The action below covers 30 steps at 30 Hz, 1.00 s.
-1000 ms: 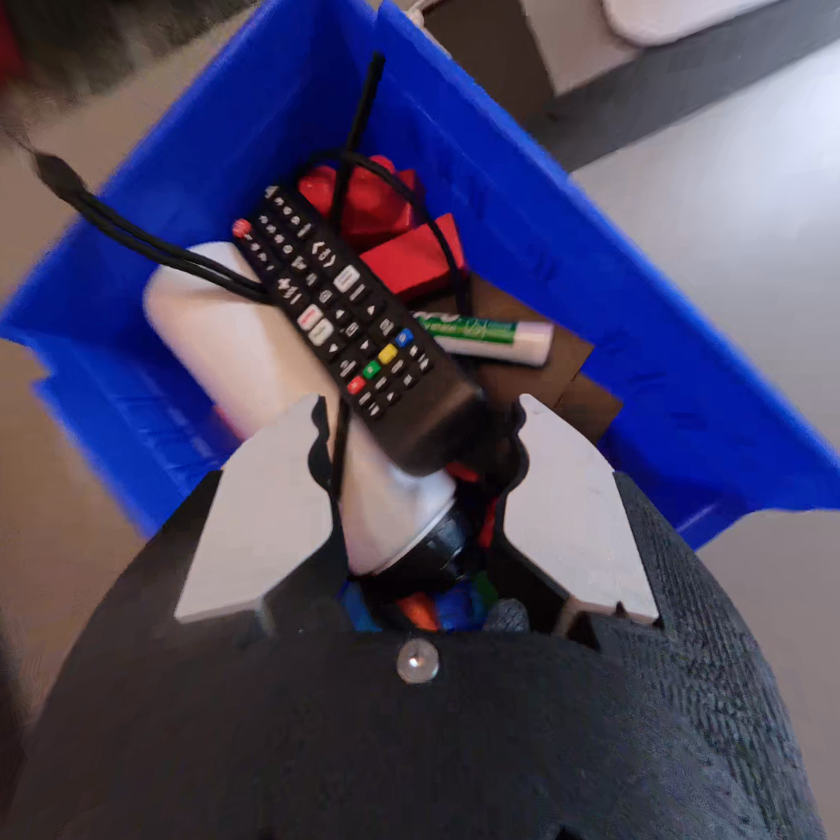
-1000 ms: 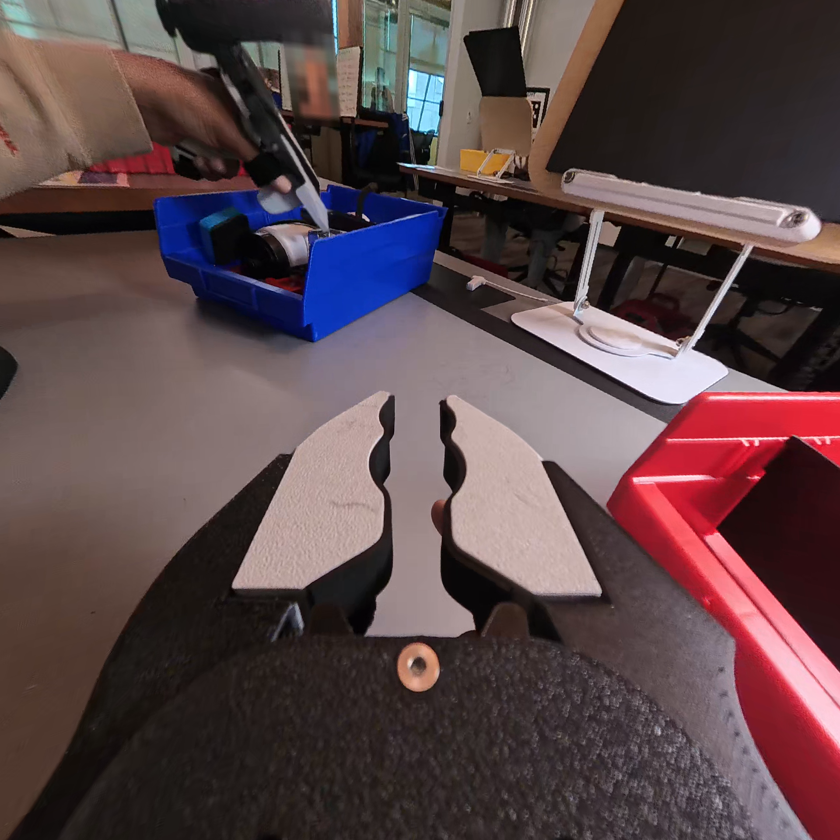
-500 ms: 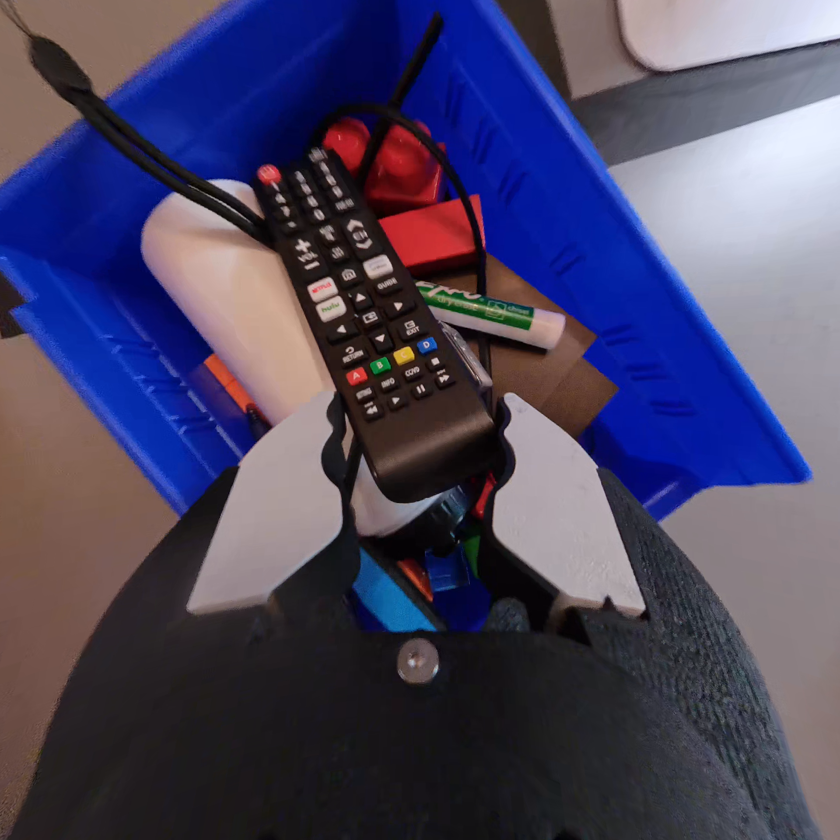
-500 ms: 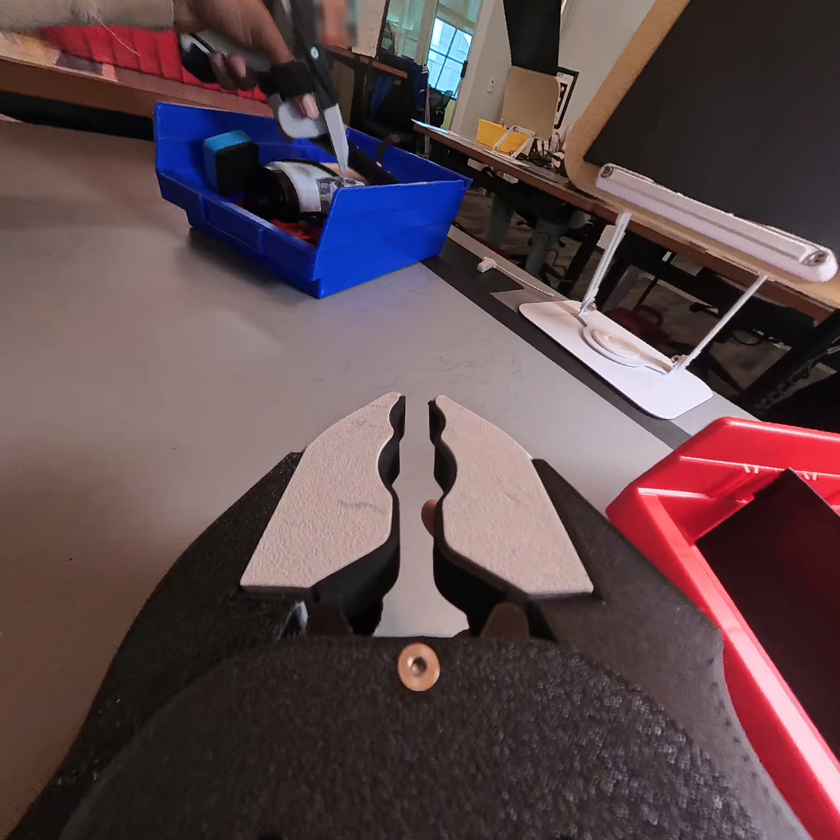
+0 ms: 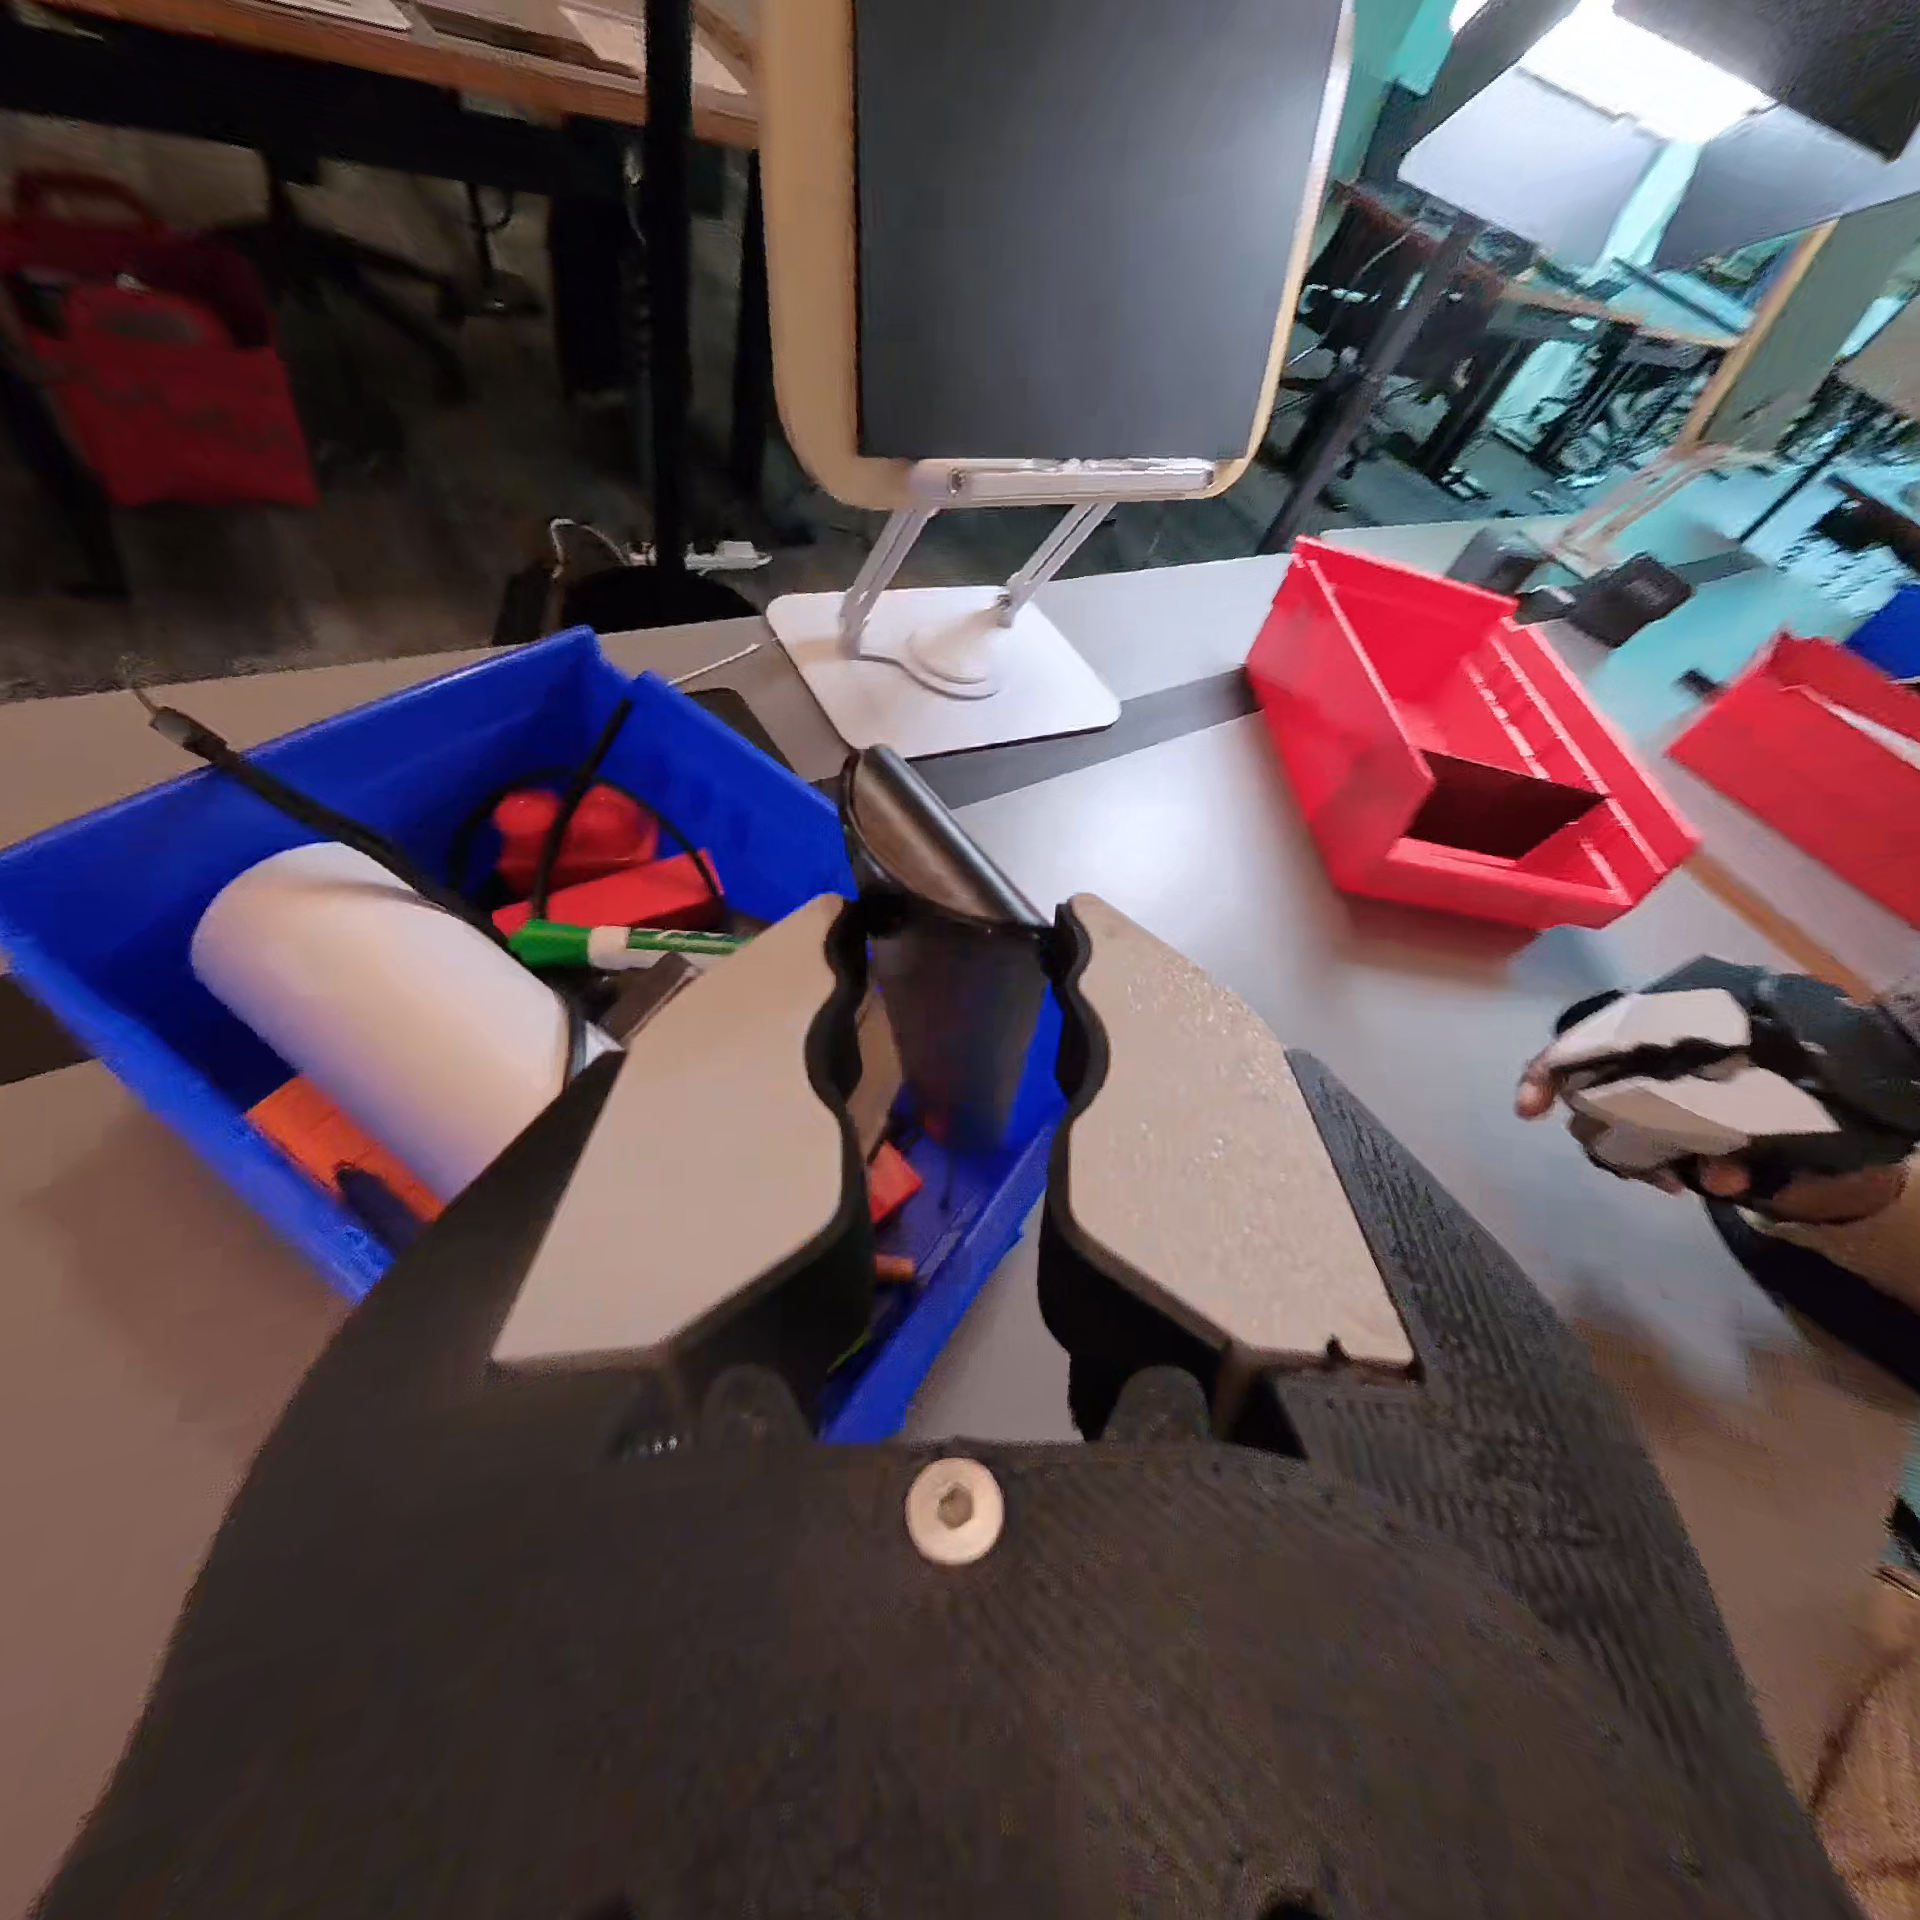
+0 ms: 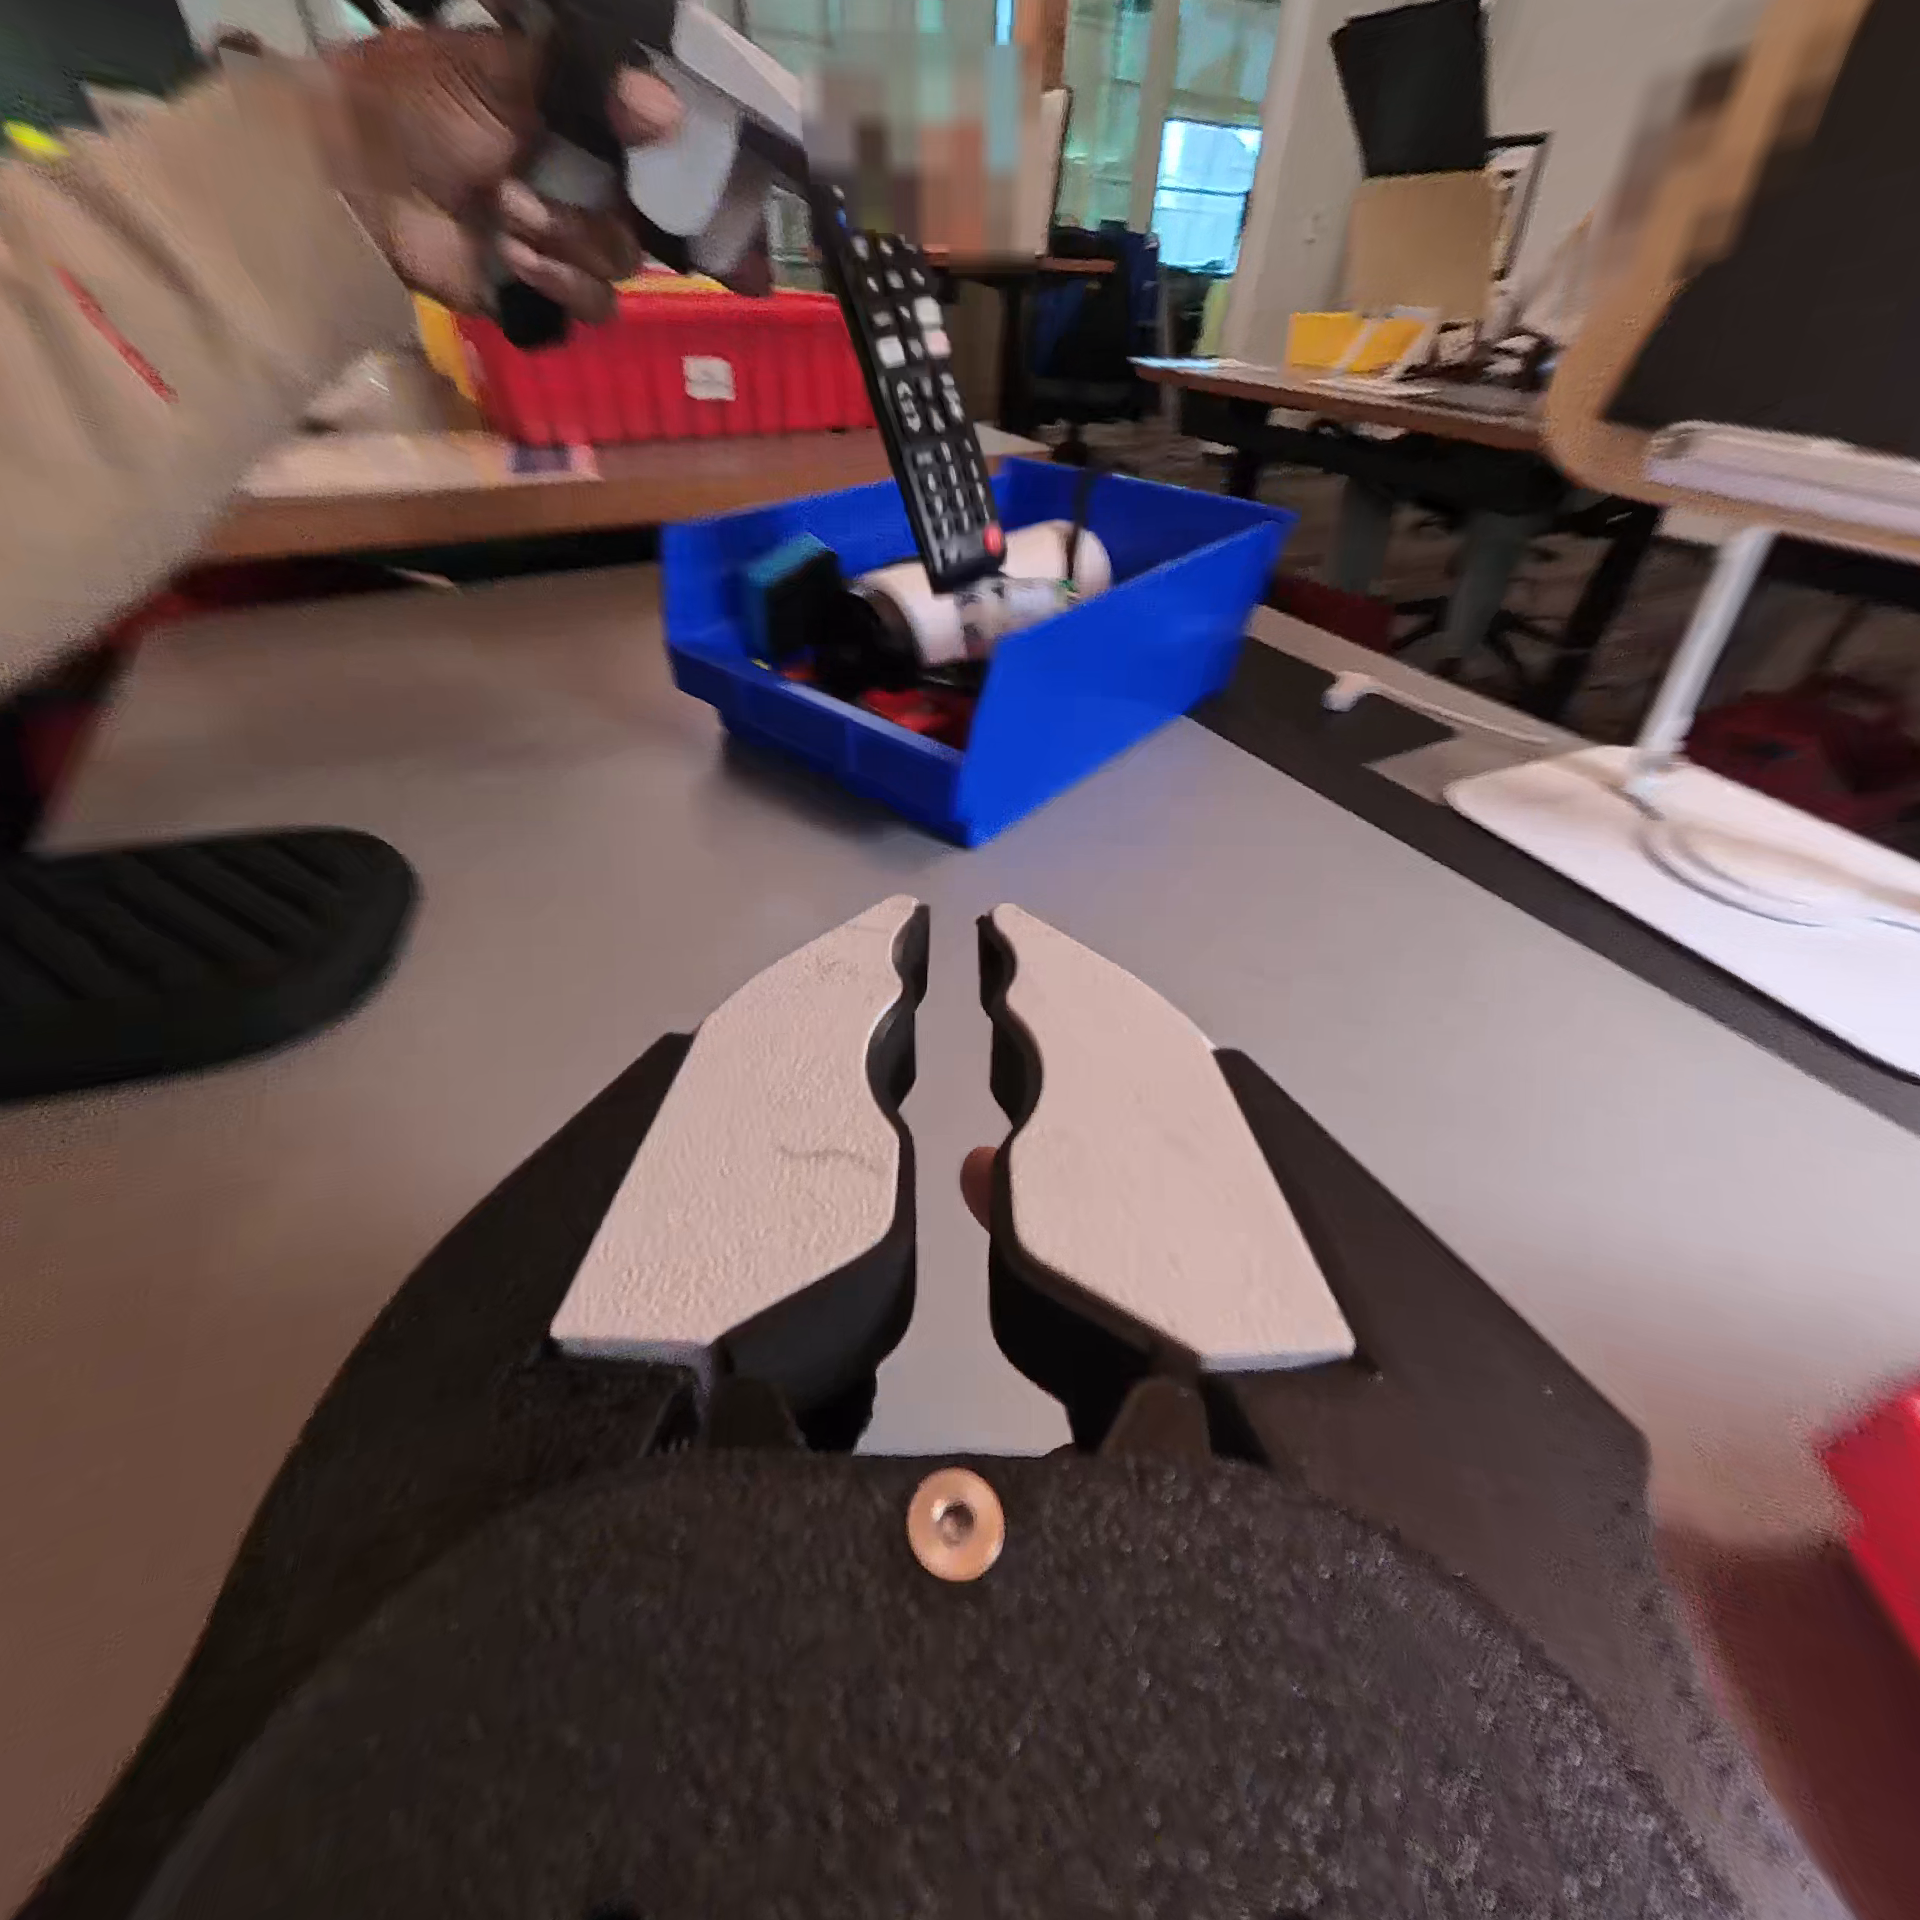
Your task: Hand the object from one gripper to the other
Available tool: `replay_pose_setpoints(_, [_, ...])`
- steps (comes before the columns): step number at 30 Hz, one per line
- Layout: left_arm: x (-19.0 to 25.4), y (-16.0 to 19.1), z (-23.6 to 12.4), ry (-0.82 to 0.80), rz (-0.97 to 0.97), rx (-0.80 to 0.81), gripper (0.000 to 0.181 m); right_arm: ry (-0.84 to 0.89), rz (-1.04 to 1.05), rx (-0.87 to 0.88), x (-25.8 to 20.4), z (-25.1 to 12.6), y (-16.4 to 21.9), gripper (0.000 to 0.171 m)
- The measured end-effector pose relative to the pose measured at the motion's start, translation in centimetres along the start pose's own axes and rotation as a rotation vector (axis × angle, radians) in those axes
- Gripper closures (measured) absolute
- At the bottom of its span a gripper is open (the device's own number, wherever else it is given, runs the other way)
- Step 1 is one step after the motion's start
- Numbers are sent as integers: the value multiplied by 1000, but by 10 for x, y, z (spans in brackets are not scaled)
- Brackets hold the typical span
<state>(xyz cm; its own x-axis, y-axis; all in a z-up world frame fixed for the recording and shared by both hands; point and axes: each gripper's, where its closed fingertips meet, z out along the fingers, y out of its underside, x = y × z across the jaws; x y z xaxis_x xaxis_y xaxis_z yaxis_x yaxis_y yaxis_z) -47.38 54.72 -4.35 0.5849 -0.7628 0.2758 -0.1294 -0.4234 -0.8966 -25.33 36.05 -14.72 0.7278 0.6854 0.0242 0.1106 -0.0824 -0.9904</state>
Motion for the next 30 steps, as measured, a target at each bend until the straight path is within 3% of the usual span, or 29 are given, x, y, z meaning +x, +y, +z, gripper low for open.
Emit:
replay_pose_setpoints(6, [-9, 31, 36, -52, 35, -83, 148, -113, 2, -31, -41, 57, -10, 159])
replay_pose_setpoints(12, [9, 23, 38, 40, 92, 7, 149, -101, -12, -32, -29, 58, -3, 159])
replay_pose_setpoints(20, [127, -10, 46, 355, 236, 122, 150, 1, -144, 109, 15, 38, -89, 148])
replay_pose_setpoints(24, [197, -23, 57, 484, 256, 194, 150, 77, -90, 87, 22, 45, -96, 106])
replay_pose_setpoints(26, [227, -22, 70, 525, 240, 209, 150, 123, -90, 53, 20, 57, -85, 95])
replay_pose_setpoints(30, [261, -9, 93, 523, 241, 228, 149, 252, -182, -7, 40, 53, -66, 114])
